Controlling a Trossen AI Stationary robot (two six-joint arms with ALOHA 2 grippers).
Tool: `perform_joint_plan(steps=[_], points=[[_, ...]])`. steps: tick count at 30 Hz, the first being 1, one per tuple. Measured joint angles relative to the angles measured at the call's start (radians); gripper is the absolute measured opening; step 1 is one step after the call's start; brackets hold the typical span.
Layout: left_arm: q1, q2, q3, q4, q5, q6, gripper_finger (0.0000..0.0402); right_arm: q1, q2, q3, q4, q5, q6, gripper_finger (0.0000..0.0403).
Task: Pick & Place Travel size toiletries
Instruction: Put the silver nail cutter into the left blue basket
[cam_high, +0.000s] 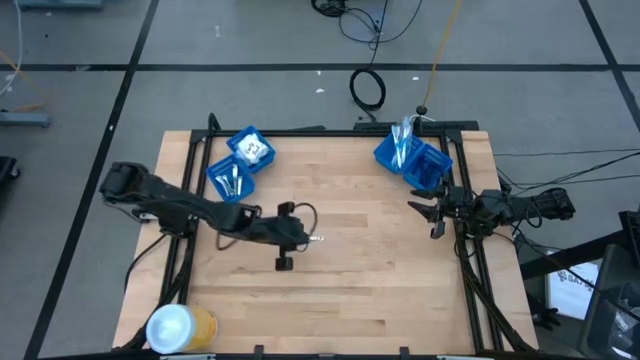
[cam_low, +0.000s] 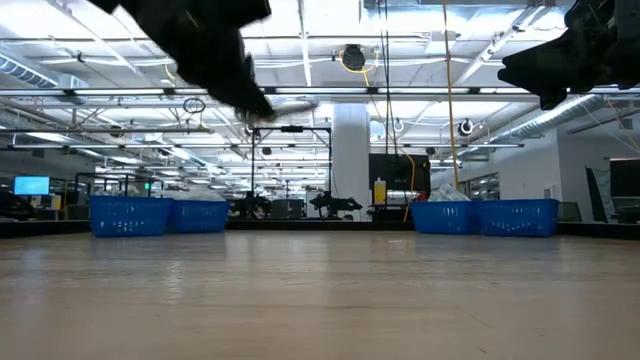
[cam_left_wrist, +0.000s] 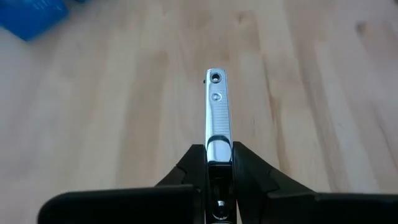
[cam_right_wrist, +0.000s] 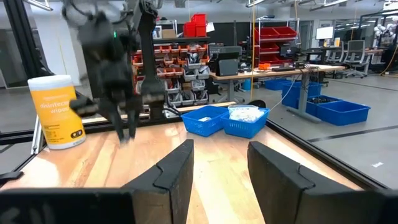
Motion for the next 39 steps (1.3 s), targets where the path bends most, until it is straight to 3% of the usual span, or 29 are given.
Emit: perform_joint_plan(steps=[8,15,20,26,33,39], points=[[-0.005,-0.197,-0.168,0.099,-0.076,0.018,0.0039,0.0,0.0,0.0,-0.003,-0.001,0.0,0.0139],[0.003,-0.462,-0.443,0.184,-0.285,-0.123,0.0039,0.0,0.0,0.0,-0.002,-0.001,0.0,0.0139],[0.003,-0.69,-0.583,0.132,-0.533,-0.305,0.0039,0.0,0.0,0.0,0.001,-0.001,0.006,0.0139],[0.024,-0.856,-0.596,-0.2,-0.767,-0.72,0.0039,0.0,0.0,0.0,0.001,0.0,0.011,0.0139],[0.129,-0.874,-0.596,-0.538,-0.749,-1.146,0.0039,0.0,0.0,0.0,0.001,0.002,0.011,0.0139],[0.194,-0.86,-0.596,-0.564,-0.717,-1.237,0.0055,0.0,0.0,0.0,0.001,0.002,0.011,0.0139]])
